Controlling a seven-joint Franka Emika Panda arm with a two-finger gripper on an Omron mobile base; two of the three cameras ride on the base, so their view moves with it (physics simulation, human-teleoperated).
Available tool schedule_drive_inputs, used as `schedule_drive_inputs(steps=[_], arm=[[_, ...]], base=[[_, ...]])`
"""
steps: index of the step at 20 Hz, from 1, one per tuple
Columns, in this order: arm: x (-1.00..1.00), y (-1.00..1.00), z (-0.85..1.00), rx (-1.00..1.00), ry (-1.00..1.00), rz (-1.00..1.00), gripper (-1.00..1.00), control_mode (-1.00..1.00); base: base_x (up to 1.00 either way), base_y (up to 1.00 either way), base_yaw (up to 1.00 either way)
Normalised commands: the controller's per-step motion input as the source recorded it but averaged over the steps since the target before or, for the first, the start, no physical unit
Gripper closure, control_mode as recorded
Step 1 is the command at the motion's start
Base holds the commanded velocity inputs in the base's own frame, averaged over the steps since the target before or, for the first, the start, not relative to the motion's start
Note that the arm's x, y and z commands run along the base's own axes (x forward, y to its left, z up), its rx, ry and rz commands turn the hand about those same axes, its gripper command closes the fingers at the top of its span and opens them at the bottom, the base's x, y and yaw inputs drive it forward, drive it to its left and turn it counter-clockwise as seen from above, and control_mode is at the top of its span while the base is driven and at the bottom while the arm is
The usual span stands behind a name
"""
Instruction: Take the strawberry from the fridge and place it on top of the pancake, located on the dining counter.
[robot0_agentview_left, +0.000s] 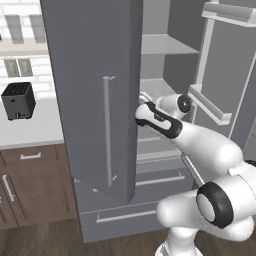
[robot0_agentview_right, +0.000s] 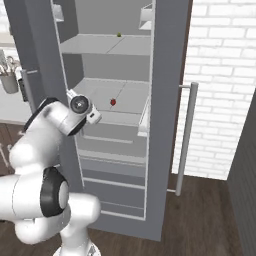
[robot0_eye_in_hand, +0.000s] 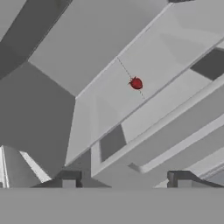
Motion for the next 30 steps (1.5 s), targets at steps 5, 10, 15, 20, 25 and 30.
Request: schedule_drive_inputs(steps=[5,10,15,20,25,30], arm=[[-1.00,1.00,0.00,-0.35,-0.20,0.21,-1.00,-1.00],[-1.00,1.00,0.30,-0.42,-0.02,0.17,-1.00,-1.00],[-0.58,0.99,0.65,-0.39,0.08,0.08,-1.00,-1.00],[0.00,0.41,0.75,-0.23,0.29,-0.02,-1.00,-1.00],[0.00,-0.82,0.67,-0.01,0.23,-0.12,-1.00,-1.00],[0.04,-1.00,0.13,0.03,0.23,-0.13,-1.00,-1.00]], base=[[0.00,0.00,0.00],[0.00,0.00,0.00],[0.00,0.00,0.00],[0.00,0.00,0.00],[0.00,0.00,0.00],[0.00,0.00,0.00]])
